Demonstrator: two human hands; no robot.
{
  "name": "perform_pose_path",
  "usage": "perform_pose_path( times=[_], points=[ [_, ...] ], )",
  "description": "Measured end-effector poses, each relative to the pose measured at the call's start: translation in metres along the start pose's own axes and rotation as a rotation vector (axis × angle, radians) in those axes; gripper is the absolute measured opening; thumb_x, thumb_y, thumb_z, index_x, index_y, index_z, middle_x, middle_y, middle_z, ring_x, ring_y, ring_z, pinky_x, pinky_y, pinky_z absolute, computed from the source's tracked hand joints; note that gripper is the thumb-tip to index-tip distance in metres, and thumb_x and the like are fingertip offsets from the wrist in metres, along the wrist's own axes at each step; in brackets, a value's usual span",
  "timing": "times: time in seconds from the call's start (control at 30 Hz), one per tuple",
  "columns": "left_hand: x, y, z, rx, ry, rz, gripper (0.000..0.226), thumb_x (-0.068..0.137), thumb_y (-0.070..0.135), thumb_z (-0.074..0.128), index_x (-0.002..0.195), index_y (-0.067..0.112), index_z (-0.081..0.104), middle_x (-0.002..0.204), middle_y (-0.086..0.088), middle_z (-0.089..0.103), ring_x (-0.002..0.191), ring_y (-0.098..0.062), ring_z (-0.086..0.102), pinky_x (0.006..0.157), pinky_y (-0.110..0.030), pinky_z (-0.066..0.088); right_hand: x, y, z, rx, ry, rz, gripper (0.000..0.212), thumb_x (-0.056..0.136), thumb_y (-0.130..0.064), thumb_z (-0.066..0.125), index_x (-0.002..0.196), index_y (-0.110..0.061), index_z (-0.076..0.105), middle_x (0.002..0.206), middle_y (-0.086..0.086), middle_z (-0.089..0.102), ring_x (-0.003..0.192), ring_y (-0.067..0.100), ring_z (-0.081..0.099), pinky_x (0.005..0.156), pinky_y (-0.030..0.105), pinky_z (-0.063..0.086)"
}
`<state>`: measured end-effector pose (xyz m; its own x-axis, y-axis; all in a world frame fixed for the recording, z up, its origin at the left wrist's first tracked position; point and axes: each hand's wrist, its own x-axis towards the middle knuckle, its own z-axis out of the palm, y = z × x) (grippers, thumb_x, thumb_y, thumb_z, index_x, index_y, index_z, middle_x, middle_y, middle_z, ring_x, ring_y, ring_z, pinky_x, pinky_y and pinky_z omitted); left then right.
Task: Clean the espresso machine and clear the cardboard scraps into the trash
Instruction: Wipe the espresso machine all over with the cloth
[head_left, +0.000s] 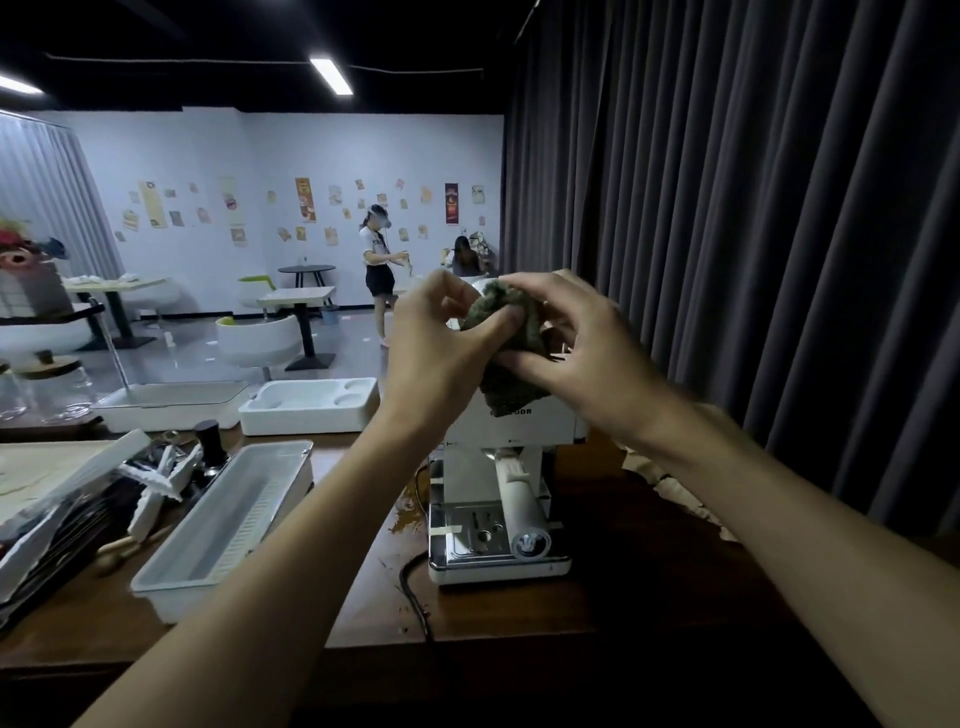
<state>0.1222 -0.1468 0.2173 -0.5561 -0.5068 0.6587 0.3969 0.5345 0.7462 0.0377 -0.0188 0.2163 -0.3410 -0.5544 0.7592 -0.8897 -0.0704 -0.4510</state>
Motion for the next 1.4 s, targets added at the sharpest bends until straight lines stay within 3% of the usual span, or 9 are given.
perform_pose_path(
  times=[0.13,0.27,0.33,0.47,0.6,0.67,0.87,1.2,1.4],
  points=[
    [-0.005,-0.002,-0.002,0.093,-0.170,0.048,0.008,0.091,0.026,0.069,0.092,0.017,0.069,0.094,-0.002,0.071,0.090,-0.011,0.068,0.074,-0.025,0.056,-0.008,0.014,0.000,-0.196,0.153,-0.087,0.039,0.081,-0.004,0.072,0.119,-0.011,0.065,0.111,-0.002,0.060,0.103,0.004,0.055,0.090,0.023,0.049],
    [0.008,-0.030,-0.028,0.367,-0.225,0.118,0.032,0.098,0.026,0.058,0.129,0.027,0.062,0.136,0.004,0.056,0.126,-0.012,0.051,0.102,-0.029,0.039,-0.032,0.043,-0.010,-0.418,0.283,-0.051,0.034,0.083,-0.004,0.071,0.116,-0.008,0.068,0.119,0.007,0.050,0.100,0.008,0.048,0.087,0.015,0.047],
    [0.010,-0.045,-0.034,0.413,-0.323,0.045,0.037,0.101,0.024,0.052,0.137,0.028,0.056,0.142,0.003,0.055,0.129,-0.017,0.053,0.105,-0.032,0.040,-0.043,0.055,-0.010,-0.531,0.262,-0.102,0.031,0.084,-0.003,0.070,0.115,-0.004,0.068,0.118,0.009,0.047,0.097,0.009,0.047,0.083,0.021,0.051],
    [0.009,-0.059,-0.037,0.394,-0.340,0.017,0.034,0.103,0.021,0.049,0.135,0.027,0.059,0.131,0.005,0.065,0.114,-0.021,0.065,0.103,-0.049,0.048,-0.049,0.059,0.004,-0.666,0.232,-0.132,0.035,0.084,-0.001,0.070,0.119,-0.001,0.066,0.111,0.013,0.054,0.098,0.031,0.060,0.080,0.041,0.057],
    [0.015,-0.058,-0.042,0.413,-0.411,0.038,0.034,0.103,0.019,0.049,0.135,0.024,0.058,0.117,0.002,0.068,0.100,0.001,0.049,0.094,-0.044,0.046,-0.043,0.047,0.030,-0.705,0.153,-0.229,0.038,0.077,0.001,0.076,0.114,0.004,0.067,0.107,0.016,0.061,0.094,0.033,0.062,0.088,0.038,0.054],
    [0.018,-0.059,-0.044,0.416,-0.434,0.057,0.033,0.103,0.019,0.049,0.134,0.026,0.058,0.124,0.003,0.066,0.103,-0.002,0.059,0.095,-0.043,0.047,-0.037,0.039,0.048,-0.710,0.093,-0.316,0.037,0.076,0.001,0.075,0.112,0.004,0.067,0.106,0.016,0.063,0.090,0.032,0.062,0.082,0.038,0.057],
    [0.025,-0.066,-0.048,0.242,-0.447,-0.044,0.033,0.099,0.028,0.041,0.119,0.042,0.064,0.119,0.013,0.067,0.112,0.006,0.057,0.081,-0.004,0.040,-0.025,0.024,0.077,-0.673,-0.066,-0.483,0.012,0.096,-0.012,0.054,0.101,-0.008,0.065,0.093,0.012,0.060,0.078,0.028,0.057,0.055,0.042,0.050],
    [0.024,-0.071,-0.048,0.262,-0.457,0.010,0.031,0.105,0.029,0.040,0.127,0.037,0.060,0.127,0.013,0.063,0.113,0.011,0.053,0.084,-0.009,0.037,-0.061,0.067,0.019,-0.630,0.137,-0.251,0.021,0.085,-0.005,0.065,0.105,0.000,0.068,0.096,0.013,0.060,0.078,0.029,0.063,0.067,0.039,0.057],
    [0.020,-0.082,-0.048,0.296,-0.459,0.067,0.040,0.094,0.041,0.058,0.133,0.035,0.054,0.131,0.012,0.061,0.122,-0.004,0.054,0.099,-0.027,0.045,-0.039,0.045,0.059,-0.498,-0.038,-0.312,0.018,0.083,-0.006,0.072,0.100,-0.002,0.068,0.091,0.009,0.057,0.071,0.025,0.061,0.066,0.030,0.054]
  ],
)
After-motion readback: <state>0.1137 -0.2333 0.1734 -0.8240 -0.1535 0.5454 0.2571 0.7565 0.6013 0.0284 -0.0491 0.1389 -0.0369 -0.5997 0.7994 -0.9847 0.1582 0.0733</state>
